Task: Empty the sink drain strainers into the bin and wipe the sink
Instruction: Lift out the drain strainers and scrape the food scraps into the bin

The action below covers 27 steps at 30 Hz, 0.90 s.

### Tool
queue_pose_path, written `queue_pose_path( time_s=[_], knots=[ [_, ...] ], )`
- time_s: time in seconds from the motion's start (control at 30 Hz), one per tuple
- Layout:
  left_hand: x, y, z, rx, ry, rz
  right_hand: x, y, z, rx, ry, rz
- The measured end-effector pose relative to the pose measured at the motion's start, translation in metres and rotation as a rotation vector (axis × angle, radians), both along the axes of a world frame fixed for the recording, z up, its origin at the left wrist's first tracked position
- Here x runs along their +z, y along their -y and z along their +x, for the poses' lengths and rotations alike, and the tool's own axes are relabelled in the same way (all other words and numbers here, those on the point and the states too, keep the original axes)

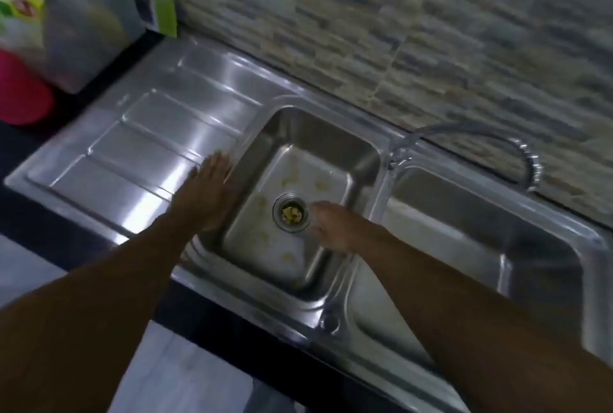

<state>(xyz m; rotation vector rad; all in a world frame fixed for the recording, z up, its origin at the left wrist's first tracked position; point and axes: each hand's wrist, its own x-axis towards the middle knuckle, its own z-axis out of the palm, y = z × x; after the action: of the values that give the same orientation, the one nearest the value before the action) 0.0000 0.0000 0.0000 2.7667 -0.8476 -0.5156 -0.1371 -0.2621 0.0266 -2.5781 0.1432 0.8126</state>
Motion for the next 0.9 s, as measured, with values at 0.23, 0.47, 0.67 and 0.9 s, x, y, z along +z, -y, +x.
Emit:
queue_pose_path(
  time_s=[0.23,0.47,0.67,0.9],
  knots=[
    [-0.035,-0.03,-0.012,-0.05,0.21,-0.063,-0.089,-0.032,0.017,-0.041,-0.184,-0.066],
    [-0.045,-0.031,-0.007,-0.052,0.278,-0.095,-0.149,-0.048,0.021,0.025,-0.095,-0.144],
    [-0.043,-0.027,-0.008,-0.048,0.279,-0.111,-0.163,-0.051,0.021,0.101,0.001,-0.256],
    [-0.04,-0.026,-0.009,-0.044,0.292,-0.132,-0.159,-0.051,0.03,0.115,0.068,-0.341]
  ],
)
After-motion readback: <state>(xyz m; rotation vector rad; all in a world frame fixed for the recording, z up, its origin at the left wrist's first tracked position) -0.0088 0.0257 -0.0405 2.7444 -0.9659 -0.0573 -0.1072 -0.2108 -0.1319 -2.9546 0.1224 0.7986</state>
